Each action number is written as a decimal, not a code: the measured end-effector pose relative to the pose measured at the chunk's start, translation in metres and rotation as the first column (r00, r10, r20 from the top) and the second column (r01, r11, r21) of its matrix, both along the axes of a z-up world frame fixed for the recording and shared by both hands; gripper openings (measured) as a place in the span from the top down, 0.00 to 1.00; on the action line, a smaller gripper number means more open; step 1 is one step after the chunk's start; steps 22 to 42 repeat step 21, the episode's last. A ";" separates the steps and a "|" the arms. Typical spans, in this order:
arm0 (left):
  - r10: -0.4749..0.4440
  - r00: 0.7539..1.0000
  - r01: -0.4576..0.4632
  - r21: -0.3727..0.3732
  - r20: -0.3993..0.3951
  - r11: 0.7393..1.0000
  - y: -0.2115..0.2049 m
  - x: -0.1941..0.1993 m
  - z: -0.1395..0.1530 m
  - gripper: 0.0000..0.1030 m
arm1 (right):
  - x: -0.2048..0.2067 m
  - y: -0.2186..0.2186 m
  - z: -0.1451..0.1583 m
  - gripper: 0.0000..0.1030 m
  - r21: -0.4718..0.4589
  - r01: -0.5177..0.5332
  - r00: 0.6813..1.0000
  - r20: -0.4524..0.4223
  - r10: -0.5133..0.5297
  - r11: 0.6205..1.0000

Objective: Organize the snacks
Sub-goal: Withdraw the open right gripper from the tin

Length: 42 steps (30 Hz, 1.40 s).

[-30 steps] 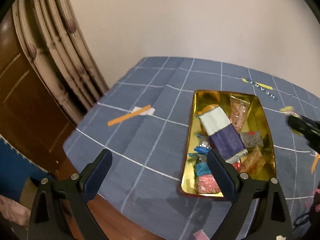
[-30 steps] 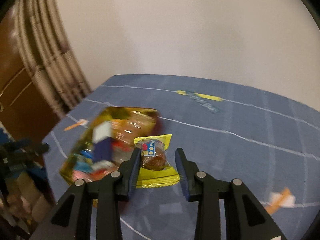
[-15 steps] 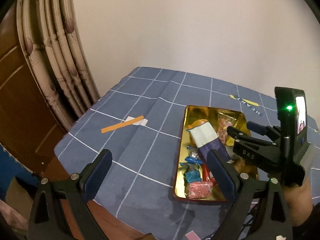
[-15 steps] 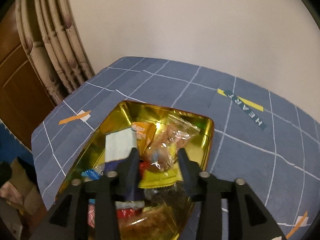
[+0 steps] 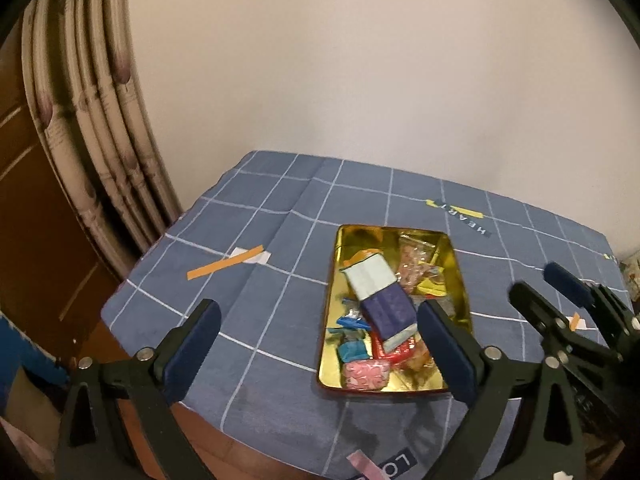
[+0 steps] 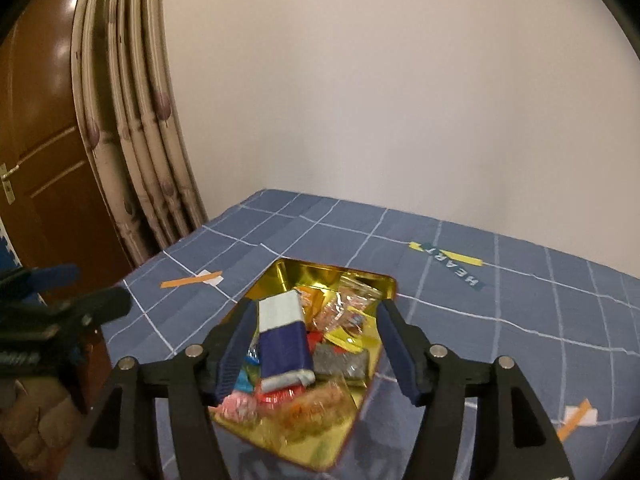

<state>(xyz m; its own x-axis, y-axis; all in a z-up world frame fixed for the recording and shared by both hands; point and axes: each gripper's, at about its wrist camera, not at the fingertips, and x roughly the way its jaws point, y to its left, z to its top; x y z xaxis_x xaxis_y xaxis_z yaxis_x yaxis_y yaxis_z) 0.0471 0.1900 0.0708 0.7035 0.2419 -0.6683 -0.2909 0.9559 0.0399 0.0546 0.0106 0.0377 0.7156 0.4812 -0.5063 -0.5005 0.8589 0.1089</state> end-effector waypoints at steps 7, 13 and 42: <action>-0.117 0.993 0.117 -0.014 0.017 0.993 -0.025 -0.012 0.014 0.00 | -0.036 -0.052 0.010 0.38 -0.011 0.051 0.998 0.043 -0.050 0.999; -0.076 0.994 0.079 -0.037 0.077 0.996 -0.039 -0.027 0.020 0.00 | -0.039 -0.097 -0.003 0.36 -0.049 0.110 0.994 0.033 -0.109 0.993; -0.031 0.999 0.030 0.019 0.041 0.999 -0.054 -0.023 0.016 0.00 | 0.022 -0.212 -0.064 0.35 -0.243 0.360 0.924 -0.041 -0.380 0.901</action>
